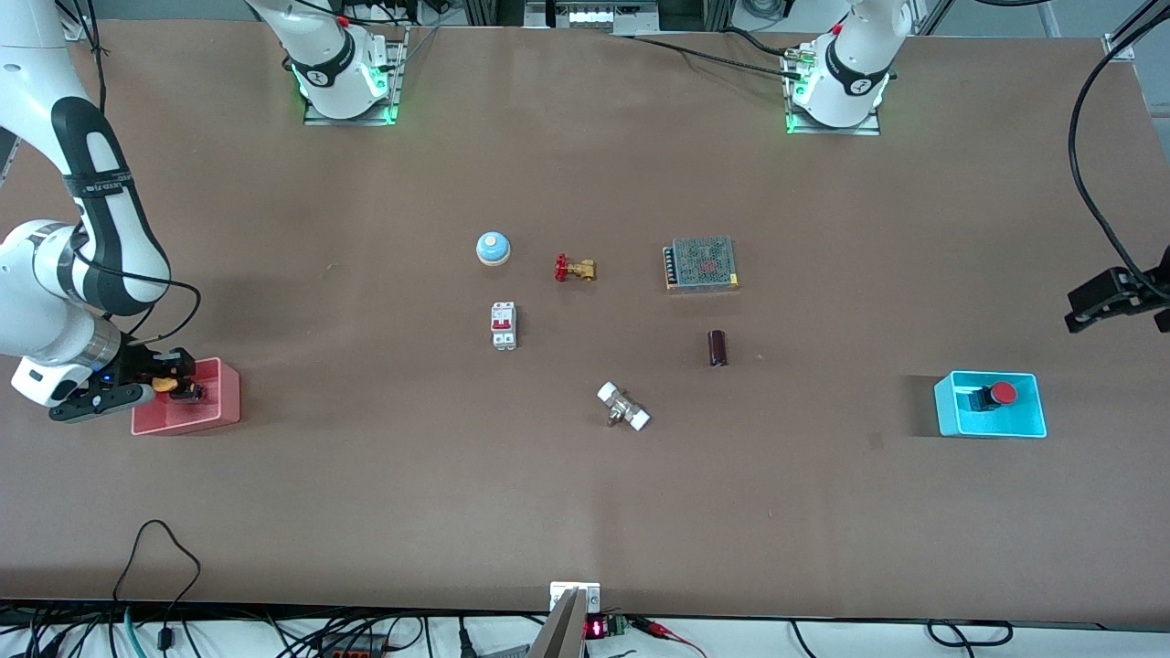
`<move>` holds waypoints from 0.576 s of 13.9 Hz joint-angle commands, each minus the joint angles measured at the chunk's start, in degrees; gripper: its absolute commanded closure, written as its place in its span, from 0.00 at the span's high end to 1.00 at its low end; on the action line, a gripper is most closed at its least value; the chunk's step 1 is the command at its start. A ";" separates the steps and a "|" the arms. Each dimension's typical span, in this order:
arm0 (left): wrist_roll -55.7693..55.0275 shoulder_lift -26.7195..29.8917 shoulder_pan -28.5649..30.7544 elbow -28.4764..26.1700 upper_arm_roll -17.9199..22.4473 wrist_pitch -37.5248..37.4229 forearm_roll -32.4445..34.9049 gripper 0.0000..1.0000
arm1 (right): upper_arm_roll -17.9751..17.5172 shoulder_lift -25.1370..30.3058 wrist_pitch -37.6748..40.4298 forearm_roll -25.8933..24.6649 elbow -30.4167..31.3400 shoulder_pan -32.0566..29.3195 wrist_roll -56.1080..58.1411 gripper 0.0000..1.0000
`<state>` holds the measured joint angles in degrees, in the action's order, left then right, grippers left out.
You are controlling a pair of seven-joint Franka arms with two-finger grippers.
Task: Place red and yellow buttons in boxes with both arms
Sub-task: 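Lower and release the red button into the cyan box with the left gripper, then release the yellow button into the pink box with the right gripper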
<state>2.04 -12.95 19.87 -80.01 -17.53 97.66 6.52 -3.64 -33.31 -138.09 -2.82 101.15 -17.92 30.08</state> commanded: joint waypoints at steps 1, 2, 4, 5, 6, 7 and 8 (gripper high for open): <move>-0.90 1.09 0.43 0.03 -0.93 -3.60 -1.51 1.00 | -0.49 -0.44 -0.08 0.63 -0.61 -0.36 -0.02 0.49; -0.90 1.09 0.43 0.11 -1.10 -5.27 -1.59 1.00 | -0.49 -0.44 -0.08 0.63 -0.61 -0.36 -0.02 0.54; -0.98 1.26 0.43 0.20 -1.80 -7.30 -1.86 1.00 | -0.49 -0.53 -0.08 0.63 -0.52 -0.36 -0.02 0.61; -1.16 1.35 0.43 0.20 -2.59 -8.44 -1.77 1.00 | -0.49 -0.53 -0.08 0.63 -0.52 -0.36 -0.02 0.62; -1.51 2.05 0.43 0.20 -2.69 -9.06 -1.86 1.00 | -0.49 -0.53 -0.08 0.63 -0.52 -0.36 -0.02 0.62; -1.51 2.57 0.43 0.12 -3.04 -9.24 -1.86 1.00 | -0.49 -0.53 -0.08 0.63 -0.52 -0.27 -0.11 0.65; -1.42 2.75 0.35 0.03 -3.04 -9.07 -1.86 1.00 | -0.49 -0.44 -0.08 0.63 -0.52 -0.27 -0.28 0.70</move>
<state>1.04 -11.81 19.84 -79.93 -20.00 89.80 5.42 -3.67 -33.46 -138.08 -2.81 101.15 -17.90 30.08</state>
